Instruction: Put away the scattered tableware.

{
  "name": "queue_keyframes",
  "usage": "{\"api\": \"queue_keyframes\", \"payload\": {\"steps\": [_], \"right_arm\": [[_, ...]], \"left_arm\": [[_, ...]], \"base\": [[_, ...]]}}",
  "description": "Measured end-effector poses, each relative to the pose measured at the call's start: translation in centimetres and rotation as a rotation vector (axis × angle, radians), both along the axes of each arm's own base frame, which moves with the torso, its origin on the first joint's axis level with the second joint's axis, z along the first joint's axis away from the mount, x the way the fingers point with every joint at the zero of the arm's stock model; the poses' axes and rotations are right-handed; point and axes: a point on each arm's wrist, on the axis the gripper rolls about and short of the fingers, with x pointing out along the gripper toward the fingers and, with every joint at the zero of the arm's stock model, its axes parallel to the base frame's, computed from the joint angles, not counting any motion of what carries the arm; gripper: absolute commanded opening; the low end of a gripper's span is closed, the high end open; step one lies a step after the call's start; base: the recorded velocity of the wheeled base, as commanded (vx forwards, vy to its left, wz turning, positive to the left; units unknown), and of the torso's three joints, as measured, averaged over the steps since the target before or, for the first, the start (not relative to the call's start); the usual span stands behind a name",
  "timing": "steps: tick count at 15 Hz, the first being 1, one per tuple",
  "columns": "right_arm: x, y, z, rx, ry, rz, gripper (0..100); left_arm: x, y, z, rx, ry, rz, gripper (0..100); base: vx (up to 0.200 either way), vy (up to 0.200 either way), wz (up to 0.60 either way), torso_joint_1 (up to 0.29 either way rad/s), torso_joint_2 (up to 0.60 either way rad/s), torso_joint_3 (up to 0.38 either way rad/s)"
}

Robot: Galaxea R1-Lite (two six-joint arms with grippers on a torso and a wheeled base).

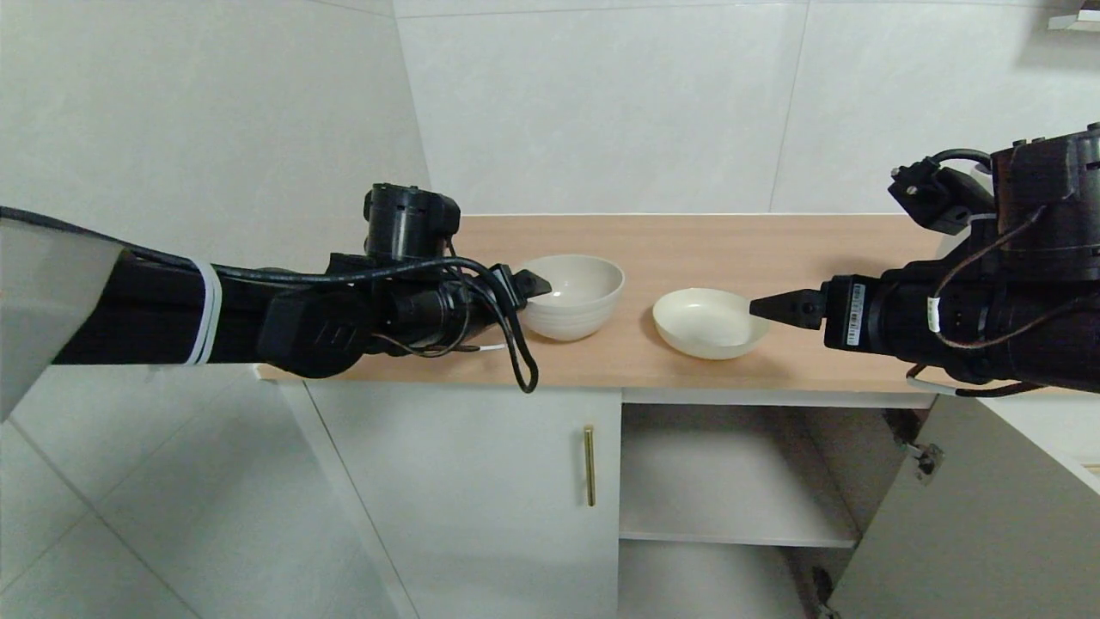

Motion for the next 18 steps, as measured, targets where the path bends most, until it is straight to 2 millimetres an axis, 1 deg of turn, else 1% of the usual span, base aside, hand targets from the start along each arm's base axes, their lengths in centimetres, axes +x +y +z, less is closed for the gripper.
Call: {"api": "queue_keyframes", "payload": {"steps": [2, 5, 9, 13, 15, 17, 18], "right_arm": [[0.0, 0.0, 0.0, 0.0, 0.0, -0.001, 100], [0.0, 0.0, 0.1, 0.001, -0.002, -0.001, 100], [0.2, 0.0, 0.2, 0.001, -0.004, -0.005, 100], [2.8, -0.3, -0.3, -0.034, -0.001, -0.124, 100], [3.6, -0.1, -0.7, -0.048, 0.005, -0.156, 100], [5.1, 0.1, -1.4, -0.059, 0.017, -0.213, 100], [5.9, 0.4, -1.7, -0.052, 0.024, -0.238, 100]], "left_arm": [[0.1, -0.1, -0.3, 0.002, 0.005, 0.0, 0], [0.0, 0.0, -0.1, 0.003, 0.005, 0.004, 0], [-1.0, 0.5, 1.0, -0.003, -0.016, 0.01, 0], [-3.9, 1.7, 2.1, 0.031, -0.034, -0.025, 0], [-4.9, 2.1, 2.6, 0.05, -0.052, -0.054, 0], [-6.6, 2.7, 2.4, 0.095, -0.06, -0.157, 0], [-7.5, 2.9, 2.6, 0.091, -0.063, -0.21, 0]], "base": [[0.0, 0.0, 0.0, 0.0, 0.0, 0.0], [0.0, 0.0, 0.0, 0.0, 0.0, 0.0], [0.0, 0.0, 0.0, 0.0, 0.0, 0.0], [0.0, 0.0, 0.0, 0.0, 0.0, 0.0], [0.0, 0.0, 0.0, 0.0, 0.0, 0.0], [0.0, 0.0, 0.0, 0.0, 0.0, 0.0], [0.0, 0.0, 0.0, 0.0, 0.0, 0.0]]}}
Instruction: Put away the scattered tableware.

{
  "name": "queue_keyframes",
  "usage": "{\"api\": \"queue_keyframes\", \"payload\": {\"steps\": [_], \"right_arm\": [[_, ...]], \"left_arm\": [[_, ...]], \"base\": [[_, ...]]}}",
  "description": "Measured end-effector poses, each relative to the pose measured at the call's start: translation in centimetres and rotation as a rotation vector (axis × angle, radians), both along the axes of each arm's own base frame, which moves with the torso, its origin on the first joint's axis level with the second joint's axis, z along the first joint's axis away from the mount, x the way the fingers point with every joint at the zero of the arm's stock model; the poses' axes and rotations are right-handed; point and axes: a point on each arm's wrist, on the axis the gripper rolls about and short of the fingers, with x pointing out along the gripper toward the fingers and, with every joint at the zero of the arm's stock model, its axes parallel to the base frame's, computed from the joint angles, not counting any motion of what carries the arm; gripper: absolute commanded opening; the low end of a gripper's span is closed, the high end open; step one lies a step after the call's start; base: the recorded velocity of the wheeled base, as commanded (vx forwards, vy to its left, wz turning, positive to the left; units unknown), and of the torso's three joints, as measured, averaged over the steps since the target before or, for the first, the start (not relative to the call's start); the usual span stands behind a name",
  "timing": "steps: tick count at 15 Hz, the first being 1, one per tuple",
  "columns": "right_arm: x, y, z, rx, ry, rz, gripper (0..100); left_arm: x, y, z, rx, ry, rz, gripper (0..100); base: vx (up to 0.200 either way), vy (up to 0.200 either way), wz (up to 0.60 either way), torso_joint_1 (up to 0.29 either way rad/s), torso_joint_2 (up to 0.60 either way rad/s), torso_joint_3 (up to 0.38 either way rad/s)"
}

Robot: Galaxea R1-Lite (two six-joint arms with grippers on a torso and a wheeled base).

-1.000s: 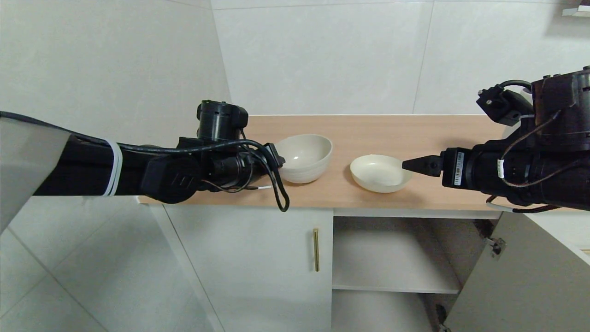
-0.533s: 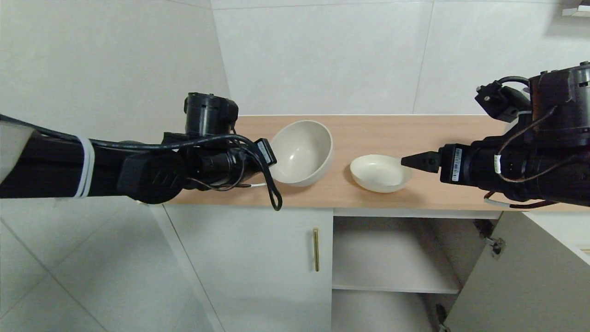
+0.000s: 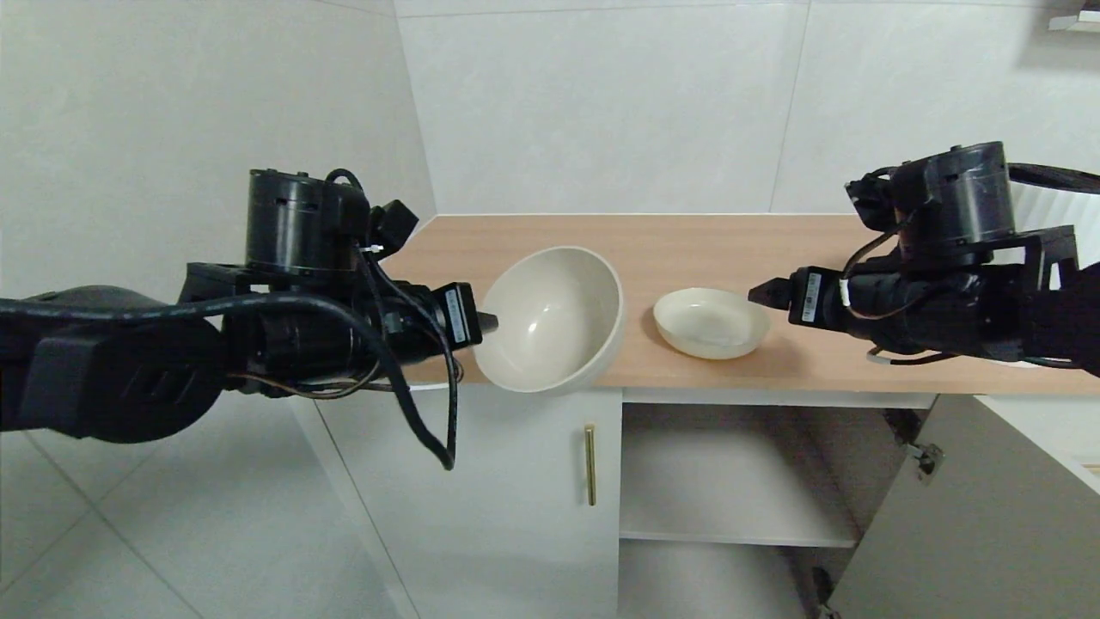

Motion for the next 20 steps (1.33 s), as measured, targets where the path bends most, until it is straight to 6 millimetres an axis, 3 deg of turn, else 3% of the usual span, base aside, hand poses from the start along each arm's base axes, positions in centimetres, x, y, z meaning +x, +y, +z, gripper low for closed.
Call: {"api": "queue_keyframes", "payload": {"steps": [5, 10, 11, 20], "right_arm": [[4.2, 1.1, -1.9, 0.01, -0.024, -0.098, 100], [6.1, 1.6, -4.5, -0.011, 0.007, -0.117, 100], [6.3, 1.6, -4.8, -0.014, 0.013, -0.119, 0], [6.4, 1.6, -5.1, -0.015, 0.024, -0.119, 0]], "left_arm": [[-1.5, 0.5, 0.8, -0.012, -0.019, -0.026, 0], [-1.7, 0.5, 0.9, -0.014, -0.024, -0.029, 0], [-1.7, 0.5, 1.0, -0.014, -0.024, -0.03, 0], [-1.8, 0.5, 1.1, -0.016, -0.028, -0.029, 0]], "base": [[0.0, 0.0, 0.0, 0.0, 0.0, 0.0], [0.0, 0.0, 0.0, 0.0, 0.0, 0.0], [0.0, 0.0, 0.0, 0.0, 0.0, 0.0], [0.0, 0.0, 0.0, 0.0, 0.0, 0.0]]}}
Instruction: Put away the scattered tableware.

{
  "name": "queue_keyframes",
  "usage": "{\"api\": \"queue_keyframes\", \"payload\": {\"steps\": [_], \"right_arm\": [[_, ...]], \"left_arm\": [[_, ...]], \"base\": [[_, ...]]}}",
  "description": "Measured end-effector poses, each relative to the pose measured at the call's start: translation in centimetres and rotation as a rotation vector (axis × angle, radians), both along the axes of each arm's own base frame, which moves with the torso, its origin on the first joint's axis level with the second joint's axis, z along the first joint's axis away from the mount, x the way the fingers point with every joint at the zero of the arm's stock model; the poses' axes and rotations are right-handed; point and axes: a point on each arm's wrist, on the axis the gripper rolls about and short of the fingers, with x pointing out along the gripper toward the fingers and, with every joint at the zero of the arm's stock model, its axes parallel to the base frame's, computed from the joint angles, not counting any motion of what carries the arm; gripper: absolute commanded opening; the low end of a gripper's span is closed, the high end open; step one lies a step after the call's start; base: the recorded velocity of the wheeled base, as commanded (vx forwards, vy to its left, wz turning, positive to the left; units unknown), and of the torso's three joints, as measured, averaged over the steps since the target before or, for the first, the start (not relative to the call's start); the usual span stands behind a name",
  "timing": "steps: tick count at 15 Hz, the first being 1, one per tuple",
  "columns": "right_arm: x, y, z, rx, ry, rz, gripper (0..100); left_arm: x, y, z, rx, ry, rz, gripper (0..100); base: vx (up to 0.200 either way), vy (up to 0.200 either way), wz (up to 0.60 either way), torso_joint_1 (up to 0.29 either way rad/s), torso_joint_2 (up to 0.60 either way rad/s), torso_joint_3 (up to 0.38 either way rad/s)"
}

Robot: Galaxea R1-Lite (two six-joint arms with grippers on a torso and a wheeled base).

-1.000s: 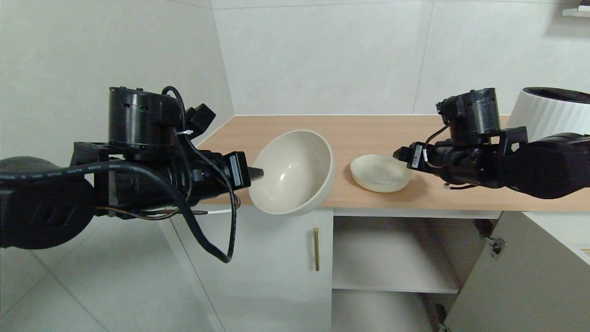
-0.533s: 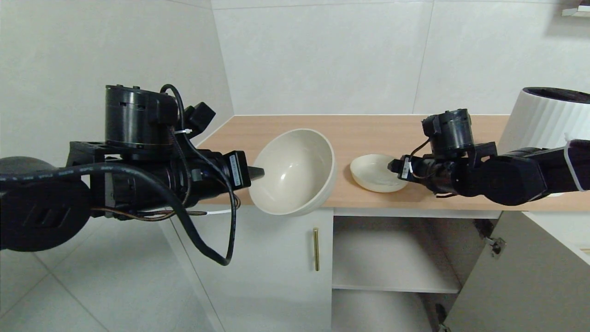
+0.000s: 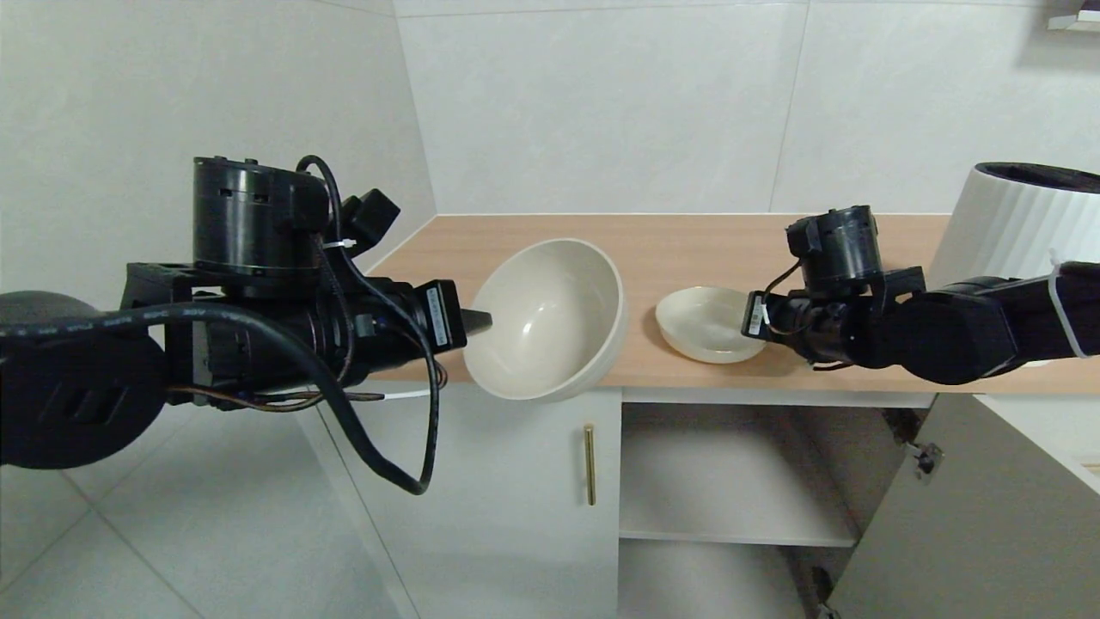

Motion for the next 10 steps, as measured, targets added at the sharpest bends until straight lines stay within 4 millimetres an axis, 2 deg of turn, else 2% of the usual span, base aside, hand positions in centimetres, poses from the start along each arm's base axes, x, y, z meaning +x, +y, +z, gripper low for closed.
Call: {"api": "queue_keyframes", "payload": {"steps": [4, 7, 10], "right_arm": [[-2.3, -0.9, 2.5, 0.033, -0.04, 0.029, 0], [-6.0, -2.3, 4.9, 0.08, -0.003, 0.152, 0], [-10.7, -4.1, 6.4, 0.096, 0.116, 0.251, 0]], "left_arm": [[-1.1, 0.5, 0.3, -0.002, -0.006, 0.002, 0], [-3.0, 1.4, 0.5, -0.006, -0.014, 0.0, 0], [-5.3, 2.5, -0.4, 0.005, 0.01, 0.001, 0]], "base": [[0.0, 0.0, 0.0, 0.0, 0.0, 0.0], [0.0, 0.0, 0.0, 0.0, 0.0, 0.0], [0.0, 0.0, 0.0, 0.0, 0.0, 0.0]]}}
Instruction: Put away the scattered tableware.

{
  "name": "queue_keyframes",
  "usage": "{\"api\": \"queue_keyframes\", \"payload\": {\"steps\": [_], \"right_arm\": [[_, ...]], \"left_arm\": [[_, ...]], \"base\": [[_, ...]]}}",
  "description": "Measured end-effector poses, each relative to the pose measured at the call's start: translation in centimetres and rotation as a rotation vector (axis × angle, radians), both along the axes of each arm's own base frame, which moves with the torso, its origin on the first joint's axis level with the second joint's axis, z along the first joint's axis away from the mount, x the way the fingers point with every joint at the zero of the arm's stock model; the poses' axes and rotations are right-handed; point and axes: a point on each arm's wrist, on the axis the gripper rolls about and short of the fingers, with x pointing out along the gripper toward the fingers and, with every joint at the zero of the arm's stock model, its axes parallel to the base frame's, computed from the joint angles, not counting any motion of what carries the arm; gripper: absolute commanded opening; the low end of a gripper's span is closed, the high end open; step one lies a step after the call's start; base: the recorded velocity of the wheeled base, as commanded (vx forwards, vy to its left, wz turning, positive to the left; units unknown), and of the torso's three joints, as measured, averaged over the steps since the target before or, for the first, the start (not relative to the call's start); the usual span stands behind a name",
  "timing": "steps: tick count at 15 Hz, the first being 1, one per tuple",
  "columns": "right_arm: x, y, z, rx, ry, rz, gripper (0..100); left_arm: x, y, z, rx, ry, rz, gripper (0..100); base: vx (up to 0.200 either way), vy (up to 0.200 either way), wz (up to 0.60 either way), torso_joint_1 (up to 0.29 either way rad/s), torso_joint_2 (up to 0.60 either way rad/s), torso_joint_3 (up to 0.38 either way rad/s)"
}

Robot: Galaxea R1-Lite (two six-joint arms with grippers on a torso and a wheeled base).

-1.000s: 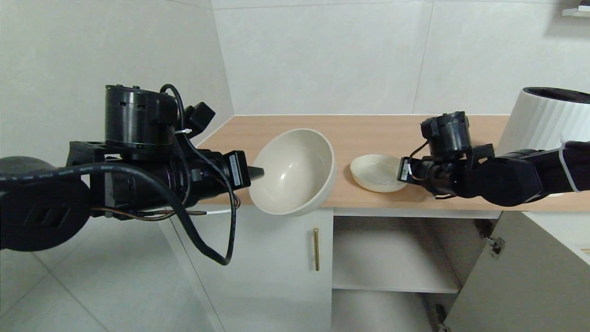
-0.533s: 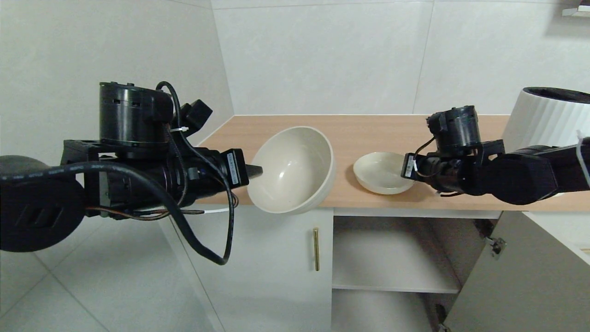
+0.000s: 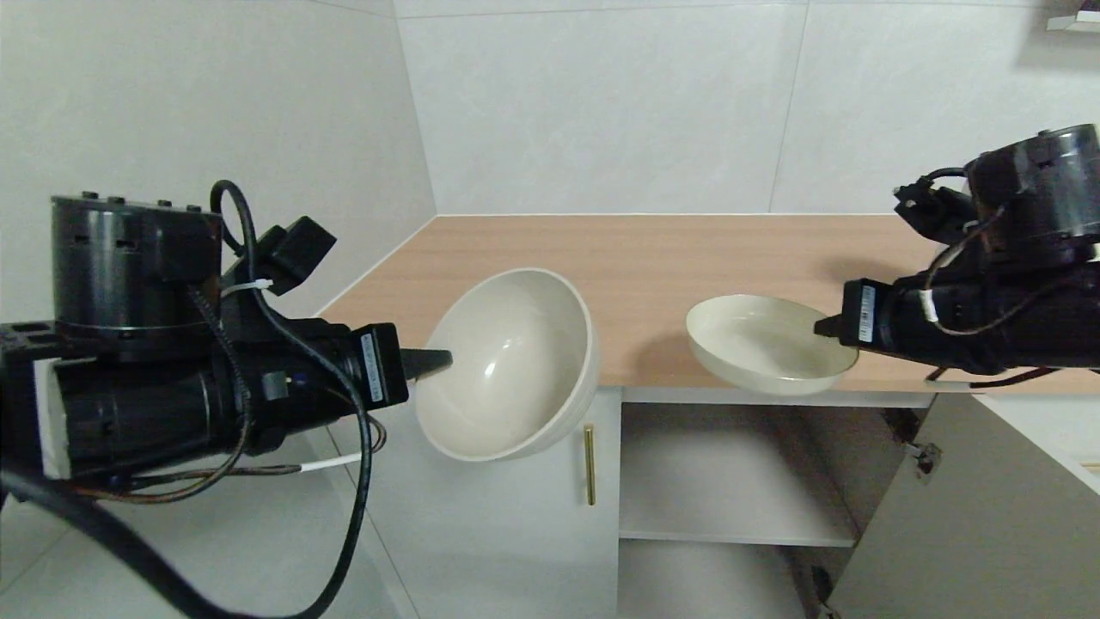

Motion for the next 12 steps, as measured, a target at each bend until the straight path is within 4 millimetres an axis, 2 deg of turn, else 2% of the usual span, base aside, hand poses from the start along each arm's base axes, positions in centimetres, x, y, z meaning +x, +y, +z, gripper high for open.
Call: {"api": "queue_keyframes", "payload": {"steps": [2, 5, 9, 12], "right_arm": [[-2.4, -1.0, 0.5, 0.006, 0.011, 0.026, 0], [-5.0, -2.0, -0.1, 0.027, 0.034, 0.078, 0], [-6.0, -2.4, -1.1, 0.016, 0.058, 0.078, 0], [-5.6, -2.3, -1.6, 0.008, 0.068, 0.072, 0]], "left_arm": [[-1.4, 0.7, -0.6, 0.005, 0.011, -0.001, 0], [-3.1, 1.5, -2.1, 0.022, 0.051, -0.001, 0], [-3.1, 1.6, -3.2, 0.04, 0.089, 0.003, 0], [-2.6, 1.4, -3.7, 0.05, 0.107, 0.005, 0]], "base": [[0.0, 0.0, 0.0, 0.0, 0.0, 0.0], [0.0, 0.0, 0.0, 0.0, 0.0, 0.0], [0.0, 0.0, 0.0, 0.0, 0.0, 0.0], [0.0, 0.0, 0.0, 0.0, 0.0, 0.0]]}}
